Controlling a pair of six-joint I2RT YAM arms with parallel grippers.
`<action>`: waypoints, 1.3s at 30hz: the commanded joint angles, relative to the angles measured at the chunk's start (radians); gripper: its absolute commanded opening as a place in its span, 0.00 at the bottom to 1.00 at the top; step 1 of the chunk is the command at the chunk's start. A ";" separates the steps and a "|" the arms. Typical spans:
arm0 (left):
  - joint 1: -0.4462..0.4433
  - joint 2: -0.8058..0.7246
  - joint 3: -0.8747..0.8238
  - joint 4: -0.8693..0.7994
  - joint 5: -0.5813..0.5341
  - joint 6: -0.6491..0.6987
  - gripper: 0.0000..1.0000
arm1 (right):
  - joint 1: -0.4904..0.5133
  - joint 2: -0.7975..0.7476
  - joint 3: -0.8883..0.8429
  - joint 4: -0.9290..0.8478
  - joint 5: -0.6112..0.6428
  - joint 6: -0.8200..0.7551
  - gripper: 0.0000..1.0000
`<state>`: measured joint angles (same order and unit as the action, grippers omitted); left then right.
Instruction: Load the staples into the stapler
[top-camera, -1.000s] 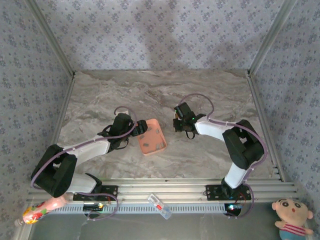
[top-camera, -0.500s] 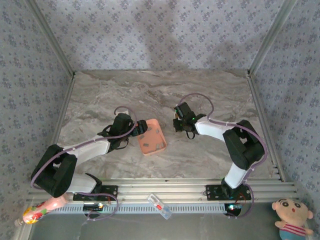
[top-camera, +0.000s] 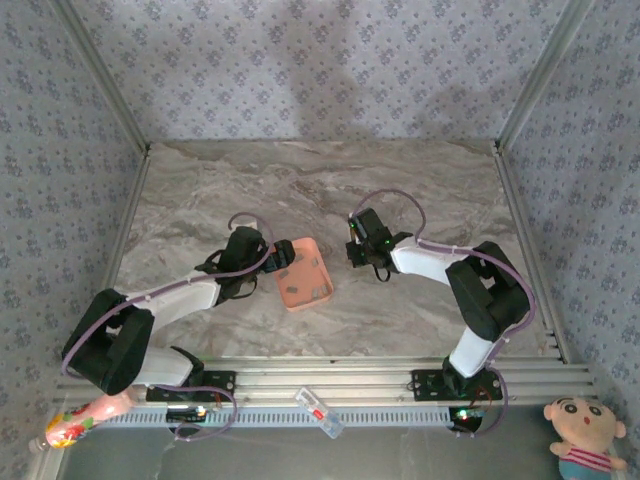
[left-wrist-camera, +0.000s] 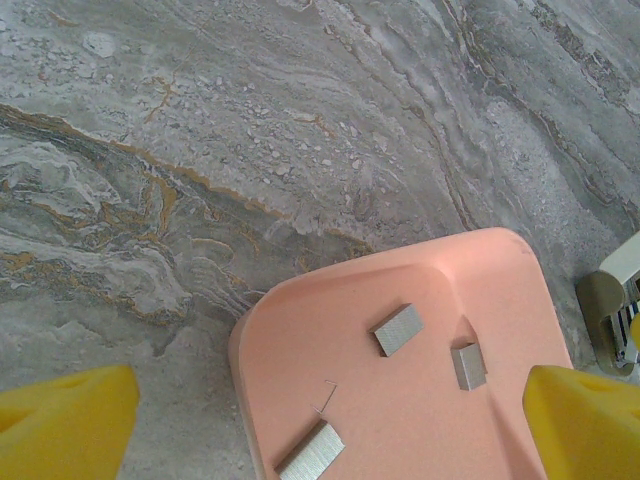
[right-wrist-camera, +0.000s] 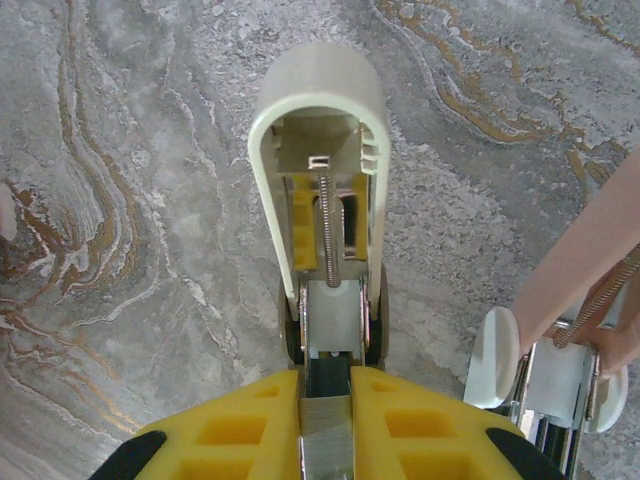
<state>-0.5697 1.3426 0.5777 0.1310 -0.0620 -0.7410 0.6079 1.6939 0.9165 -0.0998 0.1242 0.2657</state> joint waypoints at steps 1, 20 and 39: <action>0.003 -0.011 0.021 -0.013 -0.012 0.022 0.98 | 0.007 -0.007 -0.010 -0.001 0.015 -0.025 0.18; 0.003 -0.008 0.027 -0.013 -0.012 0.026 0.98 | 0.003 -0.086 -0.038 0.027 0.018 -0.075 0.18; 0.002 -0.013 0.027 -0.017 -0.016 0.029 0.98 | -0.007 -0.016 -0.034 0.043 -0.013 -0.068 0.18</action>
<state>-0.5697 1.3426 0.5804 0.1307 -0.0624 -0.7296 0.6075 1.6573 0.8886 -0.0696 0.1162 0.2077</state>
